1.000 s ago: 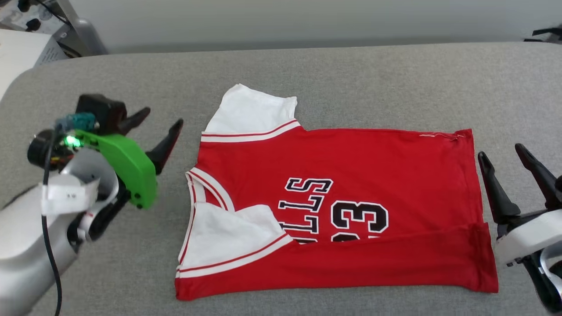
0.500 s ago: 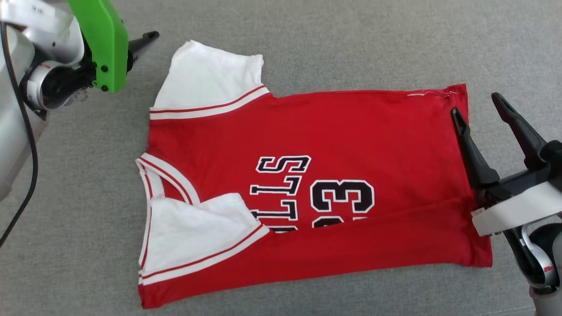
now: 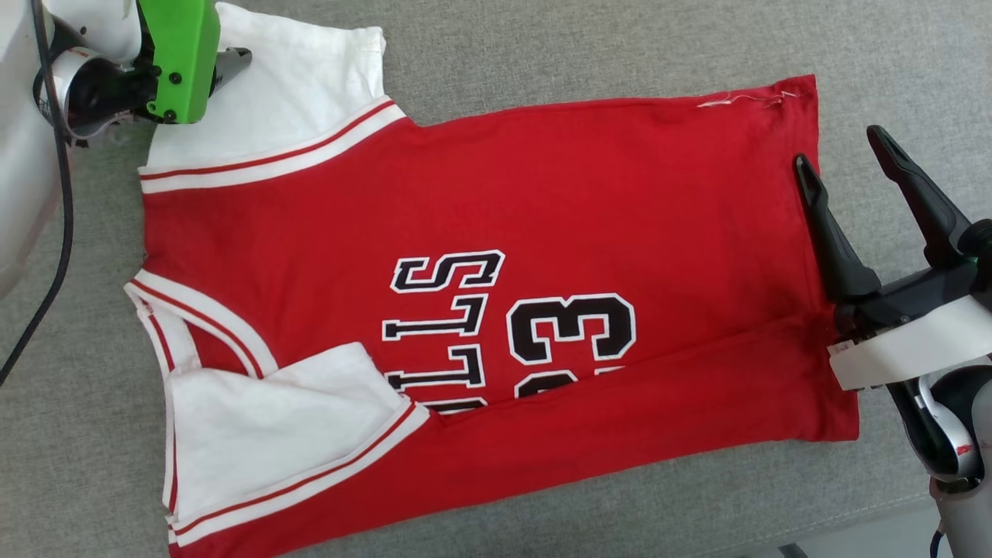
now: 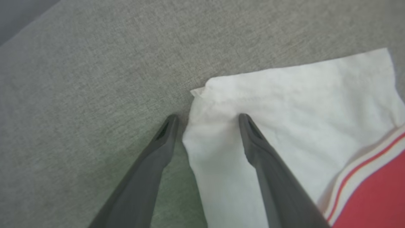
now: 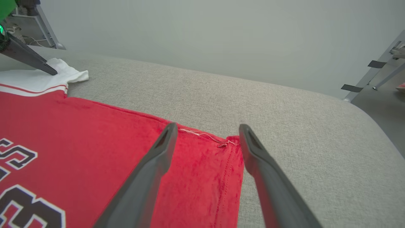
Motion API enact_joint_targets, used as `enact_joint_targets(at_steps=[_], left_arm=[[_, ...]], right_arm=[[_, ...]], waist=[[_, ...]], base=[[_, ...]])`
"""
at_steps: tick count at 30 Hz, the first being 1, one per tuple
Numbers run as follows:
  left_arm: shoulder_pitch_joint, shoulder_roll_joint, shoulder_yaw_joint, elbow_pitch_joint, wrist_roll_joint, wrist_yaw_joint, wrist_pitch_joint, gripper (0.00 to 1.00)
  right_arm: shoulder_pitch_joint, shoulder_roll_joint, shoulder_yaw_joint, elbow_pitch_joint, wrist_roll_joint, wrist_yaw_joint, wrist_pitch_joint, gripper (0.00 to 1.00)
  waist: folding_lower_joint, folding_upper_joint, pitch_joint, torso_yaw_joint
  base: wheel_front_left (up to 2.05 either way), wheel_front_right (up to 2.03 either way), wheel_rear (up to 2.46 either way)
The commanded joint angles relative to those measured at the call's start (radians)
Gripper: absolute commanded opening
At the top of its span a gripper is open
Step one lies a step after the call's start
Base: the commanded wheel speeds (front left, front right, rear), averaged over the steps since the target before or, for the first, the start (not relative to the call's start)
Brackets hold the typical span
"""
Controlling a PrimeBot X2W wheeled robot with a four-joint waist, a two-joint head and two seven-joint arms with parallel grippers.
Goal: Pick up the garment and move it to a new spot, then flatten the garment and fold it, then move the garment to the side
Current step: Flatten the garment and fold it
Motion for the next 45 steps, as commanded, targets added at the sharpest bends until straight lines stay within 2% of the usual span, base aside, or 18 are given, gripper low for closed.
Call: enact_joint_targets(at_steps=[1,3,4,5,11,15,17,20,21,25,27,29,33,39,45], left_arm=[[-0.017,-0.003,-0.023,0.012,0.034,-0.007,0.005,1.00],[-0.013,0.000,-0.054,0.025,0.051,-0.010,0.024,1.00],[-0.009,0.002,-0.069,0.030,0.054,-0.012,0.034,0.68],[-0.007,0.003,-0.080,0.030,0.057,-0.013,0.039,0.00],[0.007,0.004,-0.109,0.003,0.041,-0.015,-0.002,0.00],[-0.007,0.008,-0.130,-0.031,0.058,-0.015,-0.072,0.00],[-0.012,0.008,-0.140,-0.053,0.060,-0.015,-0.104,0.00],[-0.013,0.009,-0.158,-0.090,0.066,-0.015,-0.146,0.00],[-0.011,0.009,-0.176,-0.132,0.070,-0.015,-0.181,0.00],[-0.012,0.008,-0.187,-0.174,0.075,-0.015,-0.216,0.00],[-0.016,0.004,-0.190,-0.191,0.078,-0.015,-0.232,0.00],[-0.021,-0.003,-0.192,-0.207,0.080,-0.015,-0.247,0.00],[-0.033,-0.020,-0.192,-0.221,0.080,-0.015,-0.273,0.00],[-0.052,-0.040,-0.197,-0.232,0.090,-0.015,-0.295,0.00],[-0.062,-0.044,-0.202,-0.236,0.091,-0.015,-0.309,0.00]], right_arm=[[-0.022,0.003,0.001,0.006,0.009,-0.001,-0.011,1.00],[-0.025,0.003,0.001,0.013,0.009,-0.001,-0.016,1.00],[-0.026,0.002,0.000,0.017,0.010,-0.001,-0.019,1.00],[-0.027,0.001,-0.002,0.019,0.011,-0.001,-0.020,1.00],[-0.036,-0.011,-0.020,0.034,0.022,-0.001,-0.028,1.00],[-0.072,-0.056,-0.056,0.035,0.045,-0.001,-0.004,1.00],[-0.098,-0.104,-0.065,0.042,0.066,-0.001,0.040,1.00],[-0.134,-0.206,-0.043,0.050,0.129,-0.001,0.171,1.00],[-0.186,-0.316,0.002,0.074,0.236,-0.001,0.341,1.00],[-0.265,-0.428,0.080,0.117,0.377,-0.001,0.545,1.00],[-0.306,-0.464,0.121,0.142,0.434,-0.001,0.636,1.00],[-0.345,-0.480,0.159,0.173,0.481,-0.001,0.722,1.00],[-0.418,-0.490,0.237,0.231,0.496,-0.001,0.813,1.00],[-0.498,-0.445,0.330,0.366,0.470,-0.001,0.822,1.00],[-0.483,-0.430,0.467,0.475,0.461,-0.001,0.812,1.00]], waist=[[-0.0002,0.0000,0.035,-0.024],[-0.0002,0.0000,0.037,-0.022],[-0.0002,0.0000,0.037,-0.020],[-0.0002,0.0000,0.036,-0.018],[-0.0002,0.0000,0.012,0.002],[-0.0002,0.0000,-0.020,0.019],[-0.0002,0.0000,-0.037,0.030],[-0.0002,0.0000,-0.061,0.051],[-0.0002,0.0000,-0.078,0.071],[-0.0002,0.0000,-0.083,0.094],[-0.0002,0.0000,-0.079,0.108],[-0.0002,0.0000,-0.071,0.124],[-0.0002,0.0000,-0.049,0.153],[-0.0002,0.0000,-0.014,0.186],[-0.0002,0.0000,0.007,0.205]], base=[[0.00,0.00,0.00],[0.00,0.00,0.00],[0.00,0.00,0.00],[0.00,0.00,0.00],[0.00,0.00,0.00],[0.00,0.00,0.00],[0.00,0.00,0.00],[0.00,0.00,0.00],[0.00,0.00,0.00],[0.00,0.00,0.00],[0.00,0.00,0.00],[0.00,0.00,0.00],[0.00,0.00,0.00],[0.00,0.00,0.00],[0.00,0.00,0.00]])
